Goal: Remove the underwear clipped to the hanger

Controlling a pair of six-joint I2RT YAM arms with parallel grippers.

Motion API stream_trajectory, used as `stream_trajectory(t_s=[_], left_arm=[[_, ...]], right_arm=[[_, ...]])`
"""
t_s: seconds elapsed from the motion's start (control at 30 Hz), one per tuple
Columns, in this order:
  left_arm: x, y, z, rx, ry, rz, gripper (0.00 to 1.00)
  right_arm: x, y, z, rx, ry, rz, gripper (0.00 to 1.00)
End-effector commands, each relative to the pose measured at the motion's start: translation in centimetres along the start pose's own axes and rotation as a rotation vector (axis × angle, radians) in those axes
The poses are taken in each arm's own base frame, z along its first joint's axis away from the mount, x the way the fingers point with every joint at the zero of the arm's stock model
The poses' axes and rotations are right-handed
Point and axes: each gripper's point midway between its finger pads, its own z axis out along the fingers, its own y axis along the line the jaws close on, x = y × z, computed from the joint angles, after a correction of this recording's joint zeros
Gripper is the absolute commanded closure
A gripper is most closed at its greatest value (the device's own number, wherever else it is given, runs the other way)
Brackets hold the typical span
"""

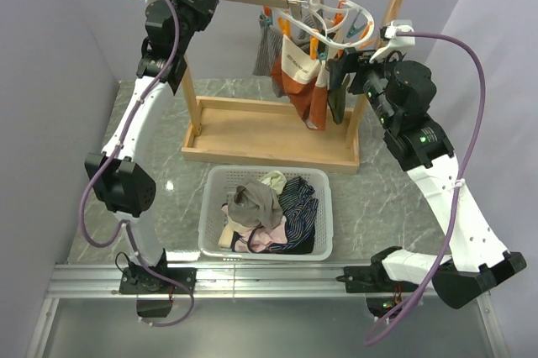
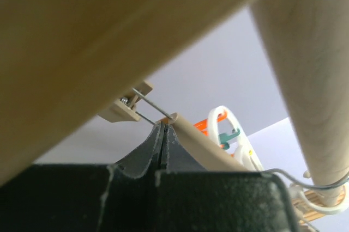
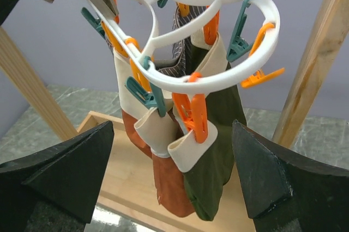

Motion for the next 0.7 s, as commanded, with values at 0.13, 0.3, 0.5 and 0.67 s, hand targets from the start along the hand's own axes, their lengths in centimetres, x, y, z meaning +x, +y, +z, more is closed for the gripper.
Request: stream_trajectory(t_s=[0.13, 0.3, 0.5, 0.67], left_arm=[[-3.1, -0.6, 3.4, 0.121, 0.003, -0.054, 0.99], [-2.4, -0.7, 3.7, 0.218, 0.090, -0.116, 0.93], [-1.6, -2.3, -2.1, 0.200, 0.094, -0.021, 0.47], [-3.3, -5.6, -8.8, 0.206, 0.063, 0.050, 0.25]], right_arm=[[-1.9, 0.7, -0.3, -0.044, -0.052, 0.002, 0.05], [-3.7, 3.0, -1.7, -0.181, -0.117, -0.006, 0.04], [-5.8, 5.1, -4.2, -0.311, -0.209, 0.042, 0.04], [-6.8, 6.0, -4.9, -0.367, -0.238, 0.068, 0.04]])
